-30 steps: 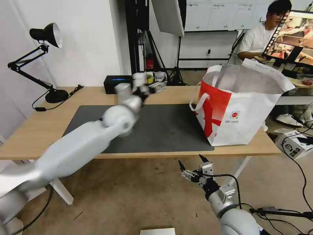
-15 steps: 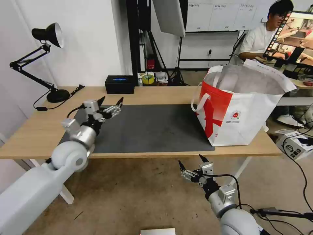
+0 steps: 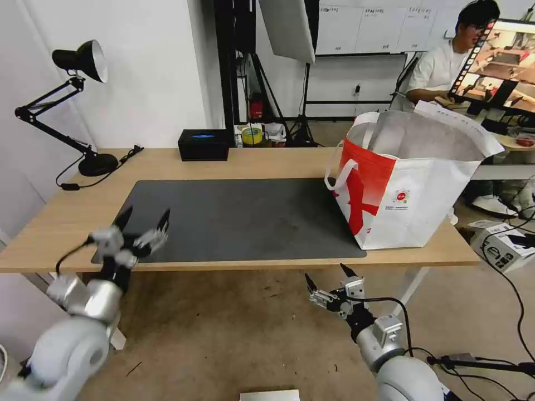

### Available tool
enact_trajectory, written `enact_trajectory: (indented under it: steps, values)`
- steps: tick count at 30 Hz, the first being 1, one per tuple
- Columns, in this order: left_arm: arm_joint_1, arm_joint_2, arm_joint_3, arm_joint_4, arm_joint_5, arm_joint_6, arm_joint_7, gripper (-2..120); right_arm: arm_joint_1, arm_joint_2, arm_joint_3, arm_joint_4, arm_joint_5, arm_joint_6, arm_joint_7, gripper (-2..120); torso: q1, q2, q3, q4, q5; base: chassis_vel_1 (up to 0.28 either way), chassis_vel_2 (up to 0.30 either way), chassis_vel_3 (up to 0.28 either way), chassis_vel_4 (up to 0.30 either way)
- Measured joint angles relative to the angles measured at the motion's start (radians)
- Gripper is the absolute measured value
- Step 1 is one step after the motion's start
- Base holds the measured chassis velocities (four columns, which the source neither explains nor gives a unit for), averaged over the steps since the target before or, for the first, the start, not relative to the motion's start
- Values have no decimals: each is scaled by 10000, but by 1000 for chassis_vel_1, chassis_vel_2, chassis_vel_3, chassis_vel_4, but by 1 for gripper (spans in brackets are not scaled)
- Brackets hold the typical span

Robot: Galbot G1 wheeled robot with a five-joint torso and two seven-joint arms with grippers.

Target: Pick up the trash from the table and place it into the takeout bag.

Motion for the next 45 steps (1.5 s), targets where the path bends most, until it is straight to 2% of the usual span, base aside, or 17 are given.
enact_trajectory:
  steps: [4, 12, 26, 31, 45]
  values:
    - [757, -644, -320, 161, 265, -388, 309, 100, 0, 0, 0, 0, 0, 0, -1, 100, 0, 1, 0, 0, 1, 0, 0, 0, 0]
    - [1395, -1404, -343, 706, 776, -1002, 896, 100, 0, 1, 0, 0, 0, 0, -1, 100, 0, 0, 1, 0, 1, 0, 0, 0, 0]
    - [1033, -1456, 168, 1144, 1131, -1029, 958, 100, 0, 0, 0, 0, 0, 0, -1, 100, 1, -1, 1, -1, 0, 0, 0, 0, 0]
    - [794, -1432, 314, 1250, 1297, -1028, 781, 100, -1, 1, 0, 0, 0, 0, -1, 100, 1, -1, 1, -2, -1, 0, 0, 0, 0]
    - [752, -1406, 351, 1261, 1379, -985, 703, 100, 0, 0, 0, 0, 0, 0, -1, 100, 1, -1, 1, 0, 0, 0, 0, 0, 0]
